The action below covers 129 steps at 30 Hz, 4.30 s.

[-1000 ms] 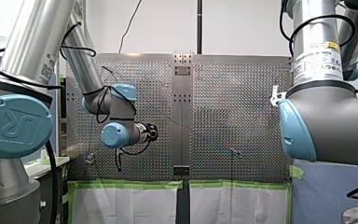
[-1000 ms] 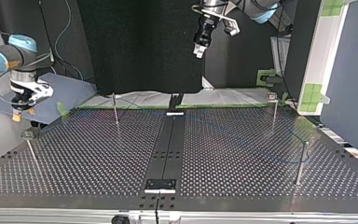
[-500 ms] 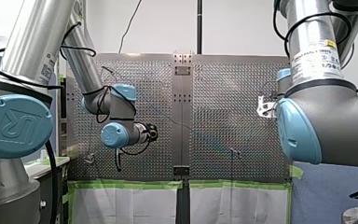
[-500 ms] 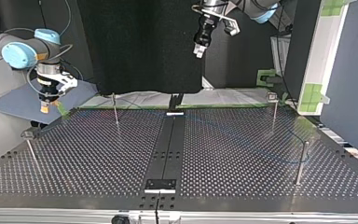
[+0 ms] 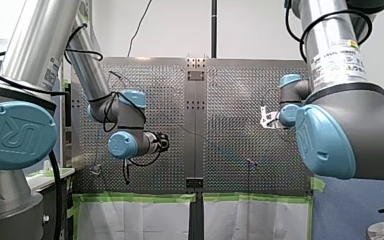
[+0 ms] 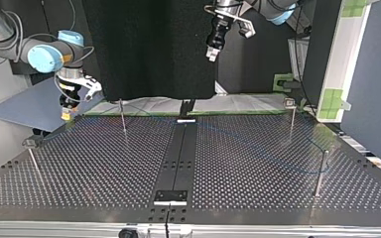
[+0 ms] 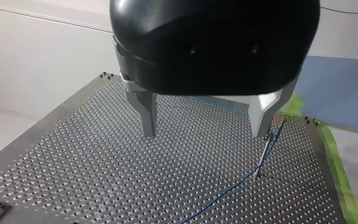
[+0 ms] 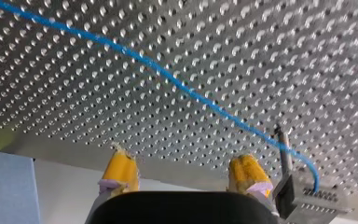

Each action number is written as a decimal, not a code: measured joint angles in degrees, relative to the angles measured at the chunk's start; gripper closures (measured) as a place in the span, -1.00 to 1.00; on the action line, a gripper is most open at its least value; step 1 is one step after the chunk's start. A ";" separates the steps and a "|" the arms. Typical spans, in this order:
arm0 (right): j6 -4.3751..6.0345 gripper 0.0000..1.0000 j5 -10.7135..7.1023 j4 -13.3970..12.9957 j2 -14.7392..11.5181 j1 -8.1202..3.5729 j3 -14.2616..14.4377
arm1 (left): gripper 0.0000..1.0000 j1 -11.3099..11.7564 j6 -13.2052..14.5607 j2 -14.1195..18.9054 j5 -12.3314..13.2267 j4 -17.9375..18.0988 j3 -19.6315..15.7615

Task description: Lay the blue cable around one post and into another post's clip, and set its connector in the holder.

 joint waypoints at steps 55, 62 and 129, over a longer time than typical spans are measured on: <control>-4.01 -0.97 9.65 -5.07 6.42 27.77 -0.57 | -0.96 3.07 0.06 0.00 -17.99 -2.39 0.74; -4.03 -0.97 11.28 -5.01 7.03 31.19 -0.81 | -0.96 3.39 -0.91 0.02 -18.70 -2.65 0.74; 4.66 -0.97 19.50 -8.10 8.70 42.39 4.85 | -0.96 6.69 0.07 0.03 -16.32 -6.30 0.80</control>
